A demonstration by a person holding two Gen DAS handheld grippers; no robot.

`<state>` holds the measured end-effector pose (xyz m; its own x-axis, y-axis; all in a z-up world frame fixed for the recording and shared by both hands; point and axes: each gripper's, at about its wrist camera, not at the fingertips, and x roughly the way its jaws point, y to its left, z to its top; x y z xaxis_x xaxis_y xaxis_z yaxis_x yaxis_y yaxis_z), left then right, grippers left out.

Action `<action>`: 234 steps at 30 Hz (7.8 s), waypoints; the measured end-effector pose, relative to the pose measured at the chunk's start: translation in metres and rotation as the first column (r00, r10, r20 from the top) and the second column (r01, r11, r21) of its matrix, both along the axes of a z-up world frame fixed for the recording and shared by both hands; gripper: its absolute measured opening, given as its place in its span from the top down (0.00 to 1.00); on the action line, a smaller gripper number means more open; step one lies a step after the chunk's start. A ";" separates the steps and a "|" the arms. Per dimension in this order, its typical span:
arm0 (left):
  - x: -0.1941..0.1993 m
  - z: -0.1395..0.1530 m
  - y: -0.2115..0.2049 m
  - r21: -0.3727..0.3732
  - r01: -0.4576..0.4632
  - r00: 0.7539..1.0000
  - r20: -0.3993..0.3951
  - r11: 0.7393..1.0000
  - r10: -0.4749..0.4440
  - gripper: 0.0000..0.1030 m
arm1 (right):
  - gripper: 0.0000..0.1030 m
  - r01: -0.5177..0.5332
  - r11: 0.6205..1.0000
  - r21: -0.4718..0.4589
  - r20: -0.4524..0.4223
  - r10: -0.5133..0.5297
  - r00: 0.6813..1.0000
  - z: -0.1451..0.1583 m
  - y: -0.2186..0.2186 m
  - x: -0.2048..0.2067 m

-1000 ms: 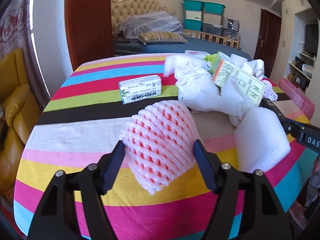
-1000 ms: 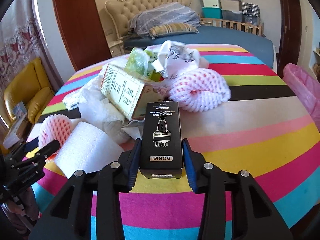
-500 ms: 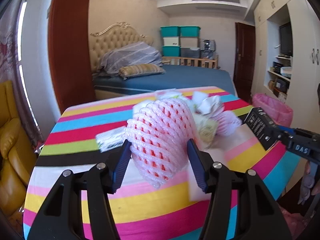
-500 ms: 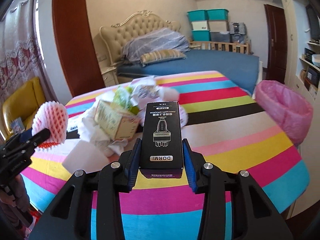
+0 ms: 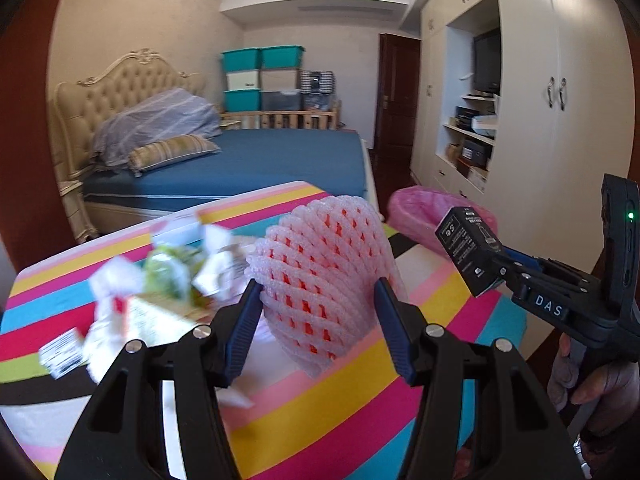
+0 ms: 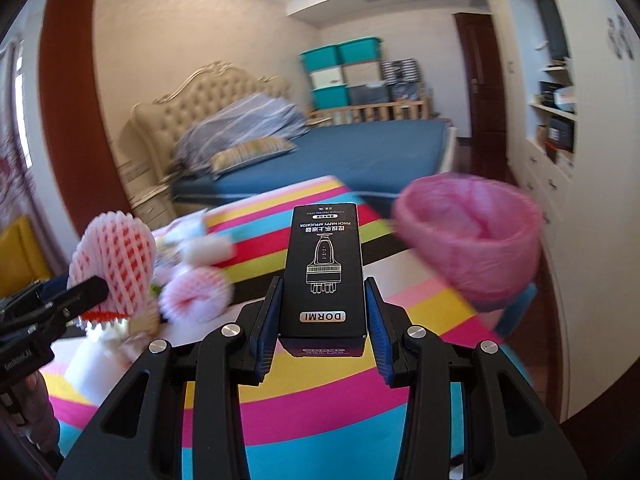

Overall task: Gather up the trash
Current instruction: 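Carry both items to the pink wastebasket and open both tools to drop them, then return to the table and grasp a white foam block with the right tool, then grasp a white medicine box with the left tool, then carry foam block and medicine box to the wastebasket and release both, then grasp a white tissue with the right tool while the left tool grasps a green plastic bag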

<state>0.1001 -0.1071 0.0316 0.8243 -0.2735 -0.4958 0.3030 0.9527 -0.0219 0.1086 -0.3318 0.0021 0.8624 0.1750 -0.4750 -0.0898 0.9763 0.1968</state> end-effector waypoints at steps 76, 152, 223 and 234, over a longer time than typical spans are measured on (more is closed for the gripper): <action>-0.018 0.003 0.173 0.136 -0.430 0.903 0.082 0.893 0.422 0.05 | 0.16 -0.402 0.913 -0.074 -0.076 0.397 0.915 -0.003 0.171 -0.036; 0.061 -0.086 0.029 0.118 0.058 0.984 -0.172 0.991 -0.037 0.76 | 0.54 -0.067 0.996 -0.052 -0.104 0.062 0.993 -0.042 0.058 0.009; 0.243 -0.033 -0.251 -0.006 0.218 0.960 -0.179 0.976 -0.215 0.14 | 0.24 0.196 0.978 -0.067 0.029 -0.194 0.981 -0.020 -0.208 0.126; 0.163 0.003 -0.183 0.079 0.127 0.992 -0.029 0.989 -0.125 0.04 | 0.17 0.137 0.986 -0.099 0.076 -0.130 0.989 0.007 -0.159 0.052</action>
<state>0.2634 -0.2903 0.0341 0.7734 -0.3332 -0.5393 0.4212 0.9059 0.0445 0.1602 -0.4909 0.0093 0.9062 0.0093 -0.4227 0.0327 0.9952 0.0919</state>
